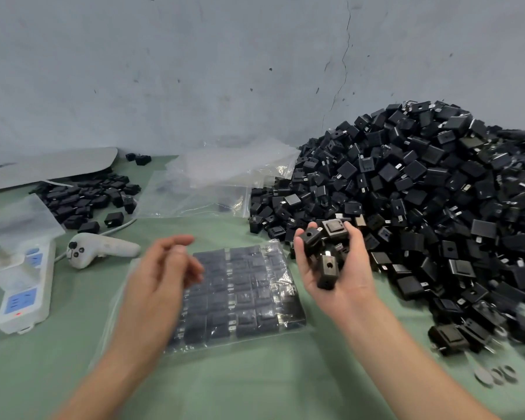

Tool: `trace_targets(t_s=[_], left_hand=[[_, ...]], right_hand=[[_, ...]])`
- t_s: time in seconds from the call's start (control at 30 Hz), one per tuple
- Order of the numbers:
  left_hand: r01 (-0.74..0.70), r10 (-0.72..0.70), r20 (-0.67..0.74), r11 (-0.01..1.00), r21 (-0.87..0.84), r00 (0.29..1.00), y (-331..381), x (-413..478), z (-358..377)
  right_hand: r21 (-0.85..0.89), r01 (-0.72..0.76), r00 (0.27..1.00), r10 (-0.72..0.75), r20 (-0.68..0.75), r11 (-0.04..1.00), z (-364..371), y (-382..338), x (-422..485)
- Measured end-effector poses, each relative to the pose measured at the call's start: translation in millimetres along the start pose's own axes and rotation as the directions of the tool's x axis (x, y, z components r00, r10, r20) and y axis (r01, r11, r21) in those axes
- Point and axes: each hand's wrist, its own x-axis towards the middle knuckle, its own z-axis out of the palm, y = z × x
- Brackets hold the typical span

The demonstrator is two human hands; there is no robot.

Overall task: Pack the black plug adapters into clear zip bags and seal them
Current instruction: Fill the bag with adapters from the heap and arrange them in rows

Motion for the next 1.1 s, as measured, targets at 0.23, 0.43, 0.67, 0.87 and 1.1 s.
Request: trace_targets(t_s=[0.23, 0.43, 0.67, 0.87, 1.1], left_hand=[[-0.001, -0.020, 0.274, 0.997, 0.078, 0.961, 12.2, -24.9, 65.7], [-0.002, -0.024, 0.200, 0.992, 0.125, 0.980, 6.5, -18.3, 72.2], [0.240, -0.216, 0.105, 0.891, -0.384, 0.971, -7.7, -1.4, 72.0], [0.340, -0.346, 0.126, 0.674, -0.656, 0.930, -16.9, 21.3, 70.6], [0.364, -0.363, 0.116, 0.751, -0.551, 0.925, -23.7, 9.3, 84.6]], right_hand=[[-0.061, -0.033, 0.993, 0.040, 0.108, 0.998, 9.1, 45.4, 4.9], [-0.026, -0.010, 0.997, 0.012, 0.075, 1.000, 13.6, 54.2, 4.7], [0.076, -0.012, 0.999, 0.009, 0.040, 0.997, 12.8, 50.1, 14.3], [0.129, -0.091, 0.992, 0.078, 0.097, 0.988, 6.3, 48.6, 17.0], [0.167, -0.035, 0.999, 0.031, 0.025, 0.985, 2.3, 44.9, 9.6]])
